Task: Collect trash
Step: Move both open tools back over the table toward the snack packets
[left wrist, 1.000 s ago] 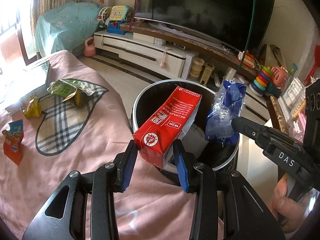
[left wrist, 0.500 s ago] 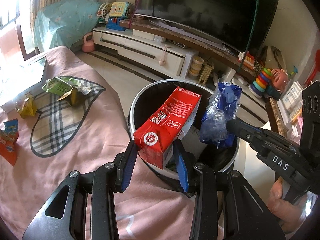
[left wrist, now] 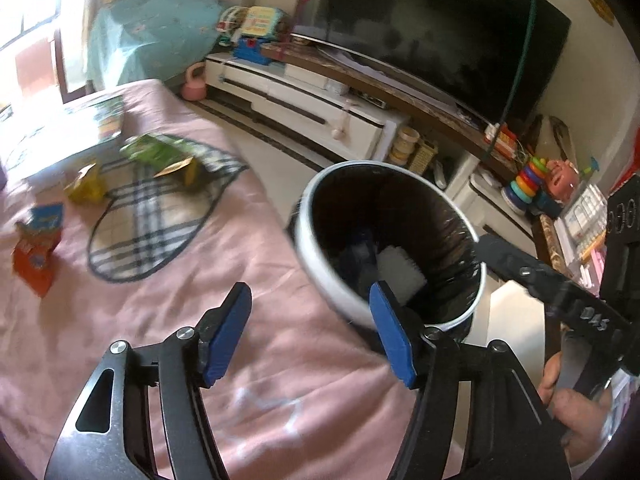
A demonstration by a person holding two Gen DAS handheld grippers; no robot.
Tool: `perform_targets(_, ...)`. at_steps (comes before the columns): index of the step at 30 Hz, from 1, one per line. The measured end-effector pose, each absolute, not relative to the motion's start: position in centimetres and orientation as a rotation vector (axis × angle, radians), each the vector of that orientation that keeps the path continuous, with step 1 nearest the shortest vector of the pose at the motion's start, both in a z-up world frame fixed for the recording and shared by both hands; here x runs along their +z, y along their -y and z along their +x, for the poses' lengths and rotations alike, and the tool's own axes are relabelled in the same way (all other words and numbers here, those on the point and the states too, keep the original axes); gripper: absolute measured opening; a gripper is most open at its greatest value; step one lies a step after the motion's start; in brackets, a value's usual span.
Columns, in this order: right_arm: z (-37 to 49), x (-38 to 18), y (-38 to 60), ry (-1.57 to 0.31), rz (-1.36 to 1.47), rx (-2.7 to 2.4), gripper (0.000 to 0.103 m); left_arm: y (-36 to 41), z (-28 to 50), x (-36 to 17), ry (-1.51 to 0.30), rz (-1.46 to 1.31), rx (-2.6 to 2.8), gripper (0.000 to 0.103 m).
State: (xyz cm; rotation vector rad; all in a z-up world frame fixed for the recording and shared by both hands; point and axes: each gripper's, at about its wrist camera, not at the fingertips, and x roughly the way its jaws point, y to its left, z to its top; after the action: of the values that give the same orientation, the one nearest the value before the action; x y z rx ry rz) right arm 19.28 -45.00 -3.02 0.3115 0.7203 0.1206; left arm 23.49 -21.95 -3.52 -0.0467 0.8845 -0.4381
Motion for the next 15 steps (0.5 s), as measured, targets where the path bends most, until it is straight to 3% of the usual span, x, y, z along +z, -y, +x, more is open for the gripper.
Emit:
perform_targets(1, 19.1, -2.9, 44.4, -0.711, 0.318, 0.136, 0.081, 21.2, 23.2, -3.7, -0.884, -0.050, -0.428, 0.063)
perform_targets(5, 18.7, -2.6, 42.1, -0.699, 0.322, 0.179, 0.089, 17.9, 22.1, -4.3, -0.890, -0.088, -0.381, 0.063)
perform_targets(15, 19.6, -3.8, 34.7, -0.753, 0.292, 0.319, 0.091, 8.4, 20.9, -5.2, -0.894, -0.168, -0.229, 0.064)
